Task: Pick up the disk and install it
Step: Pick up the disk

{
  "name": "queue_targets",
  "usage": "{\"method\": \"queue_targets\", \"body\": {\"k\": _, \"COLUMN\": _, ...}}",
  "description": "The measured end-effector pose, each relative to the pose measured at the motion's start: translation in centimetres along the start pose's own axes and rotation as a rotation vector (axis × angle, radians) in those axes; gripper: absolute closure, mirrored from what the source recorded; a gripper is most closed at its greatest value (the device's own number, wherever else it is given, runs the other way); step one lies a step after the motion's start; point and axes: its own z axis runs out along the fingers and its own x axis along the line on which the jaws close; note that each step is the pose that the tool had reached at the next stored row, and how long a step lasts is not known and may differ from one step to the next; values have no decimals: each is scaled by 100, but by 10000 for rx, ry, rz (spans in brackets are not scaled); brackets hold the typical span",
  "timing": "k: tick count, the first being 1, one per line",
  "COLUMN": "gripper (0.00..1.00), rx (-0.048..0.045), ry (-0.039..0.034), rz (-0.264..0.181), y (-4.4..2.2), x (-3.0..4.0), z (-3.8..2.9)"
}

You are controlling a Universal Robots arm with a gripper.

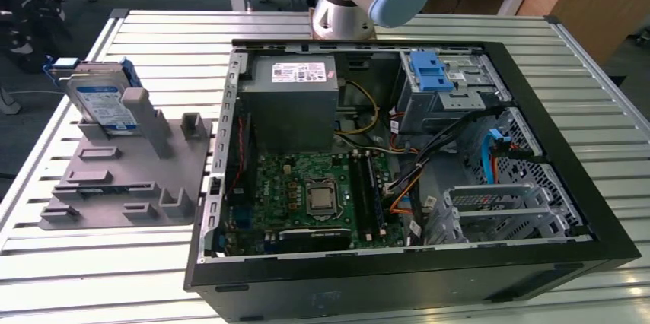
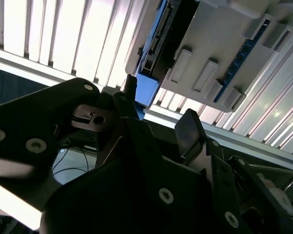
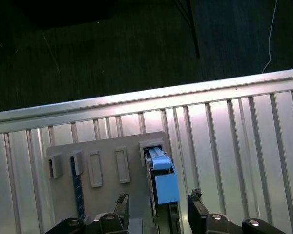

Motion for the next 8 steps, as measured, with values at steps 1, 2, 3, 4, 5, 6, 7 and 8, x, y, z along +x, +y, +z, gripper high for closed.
{"method": "queue_targets", "body": {"k": 1, "gripper": 41, "rx": -2, "ry": 2, "rz": -119, "y": 0, "x": 0, "z": 18}}
{"method": "queue_targets", "body": {"k": 2, "gripper": 41, "rx": -3, "ry": 3, "rz": -238, "y": 1, "x": 1, "z": 36}}
{"method": "queue_targets", "body": {"k": 3, "gripper": 41, "rx": -3, "ry": 4, "rz": -308, "y": 2, "x": 0, "z": 54}}
{"method": "queue_targets", "body": {"k": 4, "gripper": 41, "rx": -3, "ry": 4, "rz": -318, "y": 6, "x": -4, "z": 74}}
{"method": "queue_targets", "body": {"k": 5, "gripper": 41, "rx": -3, "ry": 6, "rz": -319, "y": 12, "x": -9, "z": 92}}
{"method": "queue_targets", "body": {"k": 6, "gripper": 41, "rx": -3, "ry": 9, "rz": -320, "y": 18, "x": -16, "z": 110}}
{"method": "queue_targets", "body": {"k": 7, "gripper": 41, "rx": -2, "ry": 9, "rz": -320, "y": 24, "x": -22, "z": 129}}
{"method": "queue_targets", "body": {"k": 8, "gripper": 41, "rx": -3, "ry": 9, "rz": -320, "y": 32, "x": -26, "z": 147}}
